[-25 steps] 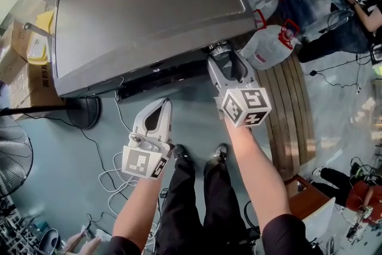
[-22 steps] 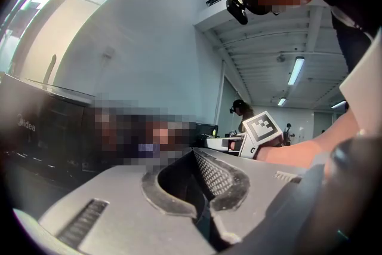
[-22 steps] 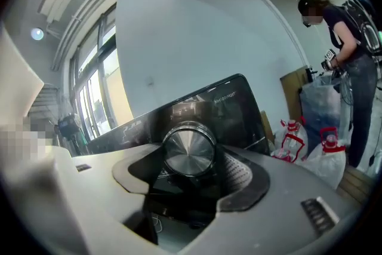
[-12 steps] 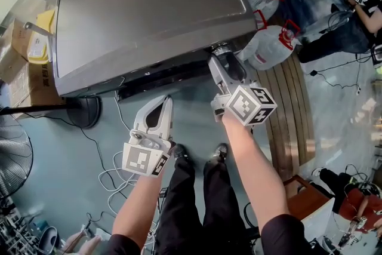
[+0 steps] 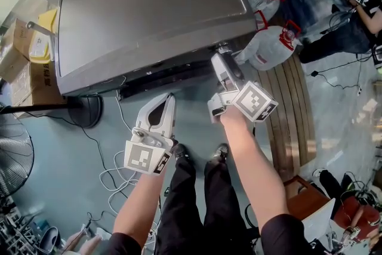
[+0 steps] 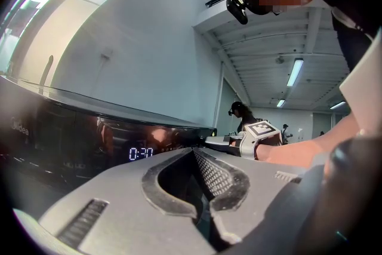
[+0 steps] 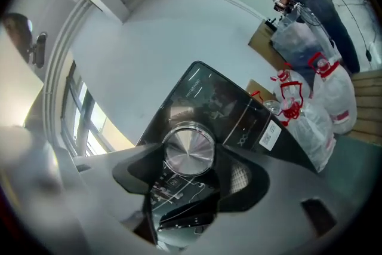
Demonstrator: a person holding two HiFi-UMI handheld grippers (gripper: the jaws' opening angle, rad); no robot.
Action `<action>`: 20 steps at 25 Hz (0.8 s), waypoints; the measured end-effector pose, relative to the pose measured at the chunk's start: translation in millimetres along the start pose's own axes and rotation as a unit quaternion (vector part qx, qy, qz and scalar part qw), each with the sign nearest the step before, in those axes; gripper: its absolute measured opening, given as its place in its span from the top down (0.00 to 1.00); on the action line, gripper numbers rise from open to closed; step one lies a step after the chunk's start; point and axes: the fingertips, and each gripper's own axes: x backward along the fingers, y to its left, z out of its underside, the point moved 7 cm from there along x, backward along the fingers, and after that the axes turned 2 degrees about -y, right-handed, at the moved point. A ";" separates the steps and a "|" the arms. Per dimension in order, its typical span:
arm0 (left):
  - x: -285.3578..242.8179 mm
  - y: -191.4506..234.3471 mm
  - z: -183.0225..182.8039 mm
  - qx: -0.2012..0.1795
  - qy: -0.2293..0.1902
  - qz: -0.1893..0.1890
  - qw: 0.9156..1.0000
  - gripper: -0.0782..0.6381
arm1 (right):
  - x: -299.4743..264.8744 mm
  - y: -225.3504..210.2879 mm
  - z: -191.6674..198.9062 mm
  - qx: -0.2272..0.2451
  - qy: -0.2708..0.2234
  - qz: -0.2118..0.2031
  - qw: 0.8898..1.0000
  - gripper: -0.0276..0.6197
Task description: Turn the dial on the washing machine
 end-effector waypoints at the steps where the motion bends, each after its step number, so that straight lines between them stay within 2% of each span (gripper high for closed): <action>1: 0.1 0.0 -0.1 0.000 0.000 0.000 1.000 0.87 | -2.5 2.9 -0.8 -0.011 -0.005 -0.021 1.000 0.51; 3: -0.2 -0.3 -0.2 0.000 -0.001 0.000 1.000 0.87 | -8.6 9.7 -2.8 -0.026 -0.015 -0.067 0.997 0.51; 4: -0.3 -0.6 -0.1 0.000 -0.001 0.000 1.000 0.87 | -9.1 10.1 -2.7 -0.035 -0.016 -0.071 0.997 0.51; 8: -0.4 -1.7 -0.9 0.000 -0.001 0.000 1.000 0.87 | -1.5 1.7 0.1 -0.078 -0.011 -0.020 0.997 0.51; 11: -0.2 -1.9 -1.3 0.000 0.000 -0.001 1.000 0.87 | 16.3 -15.1 10.8 -0.143 0.001 0.093 0.985 0.51; 12: -0.5 -2.2 -1.6 0.000 -0.001 -0.001 1.000 0.87 | 18.3 -18.0 11.5 -0.151 0.002 0.105 0.983 0.51; 16: -0.6 -3.9 -0.9 -0.002 0.009 0.003 1.000 0.87 | 16.4 -23.4 6.9 -0.155 -0.001 0.081 0.985 0.51; 20: -2.3 -5.2 -3.0 0.001 -0.002 0.002 1.000 0.87 | 14.1 -26.4 7.2 -0.171 -0.005 0.062 0.983 0.51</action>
